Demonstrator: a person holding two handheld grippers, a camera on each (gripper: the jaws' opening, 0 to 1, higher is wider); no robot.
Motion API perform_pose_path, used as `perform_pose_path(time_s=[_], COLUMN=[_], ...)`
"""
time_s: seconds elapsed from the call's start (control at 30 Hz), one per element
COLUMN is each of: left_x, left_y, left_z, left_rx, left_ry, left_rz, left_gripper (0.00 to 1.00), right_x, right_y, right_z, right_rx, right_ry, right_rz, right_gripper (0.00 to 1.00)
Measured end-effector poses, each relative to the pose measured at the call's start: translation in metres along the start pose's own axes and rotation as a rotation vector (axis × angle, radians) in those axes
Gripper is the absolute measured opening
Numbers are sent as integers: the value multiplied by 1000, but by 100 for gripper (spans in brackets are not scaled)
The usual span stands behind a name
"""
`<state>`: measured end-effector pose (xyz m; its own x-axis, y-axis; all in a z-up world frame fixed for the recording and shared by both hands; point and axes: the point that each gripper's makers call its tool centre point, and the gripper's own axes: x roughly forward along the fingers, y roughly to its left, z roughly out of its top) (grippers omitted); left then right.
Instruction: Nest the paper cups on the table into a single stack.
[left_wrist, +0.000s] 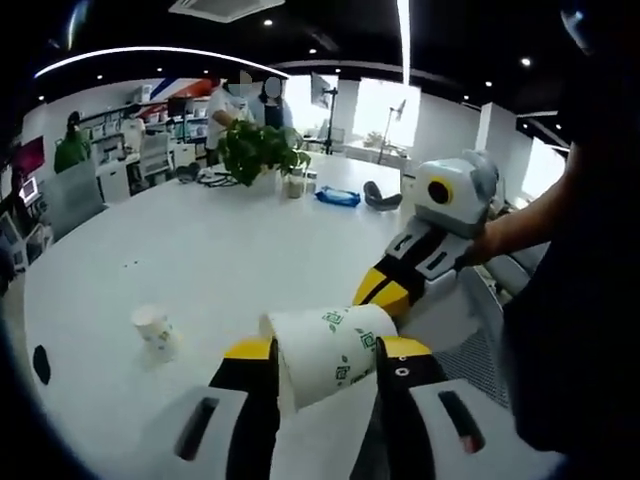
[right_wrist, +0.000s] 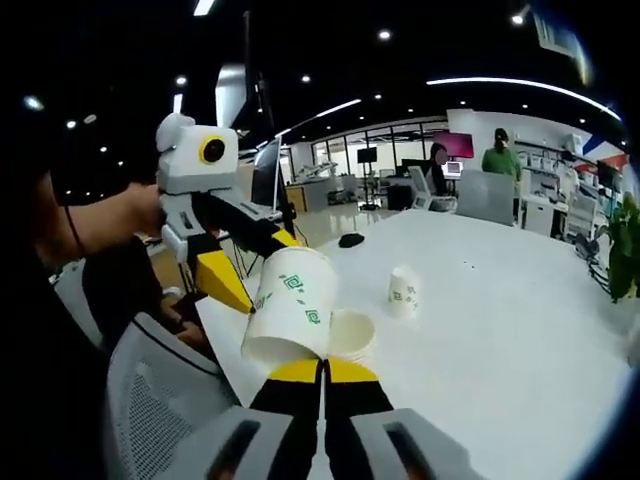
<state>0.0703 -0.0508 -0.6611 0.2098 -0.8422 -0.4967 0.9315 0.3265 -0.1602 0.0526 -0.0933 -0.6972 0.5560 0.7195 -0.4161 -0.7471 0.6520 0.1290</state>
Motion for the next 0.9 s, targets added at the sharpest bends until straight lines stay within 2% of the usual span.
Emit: perform_pose_path(time_s=[0.13, 0.4, 0.7, 0.8, 0.9], left_x=[-7, -14, -19, -20, -19], left_y=[0, -10, -25, -26, -26], left_z=[2, 3, -1, 0, -1], left_rx=[-29, -71, -133, -151, -171], left_ry=[-16, -33, -19, -25, -29], left_rz=[-22, -106, -234, -253, -261], left_gripper=[30, 19, 8, 1, 1], right_x=[0, 1, 0, 1, 0], right_y=[0, 0, 1, 2, 1], right_z=[-2, -5, -11, -11, -12], right_rx=[-10, -22, -45, -42, -36], right_ry=[11, 23, 39, 36, 32], right_rz=[2, 3, 15, 20, 18], right_gripper=[0, 0, 0, 0, 0])
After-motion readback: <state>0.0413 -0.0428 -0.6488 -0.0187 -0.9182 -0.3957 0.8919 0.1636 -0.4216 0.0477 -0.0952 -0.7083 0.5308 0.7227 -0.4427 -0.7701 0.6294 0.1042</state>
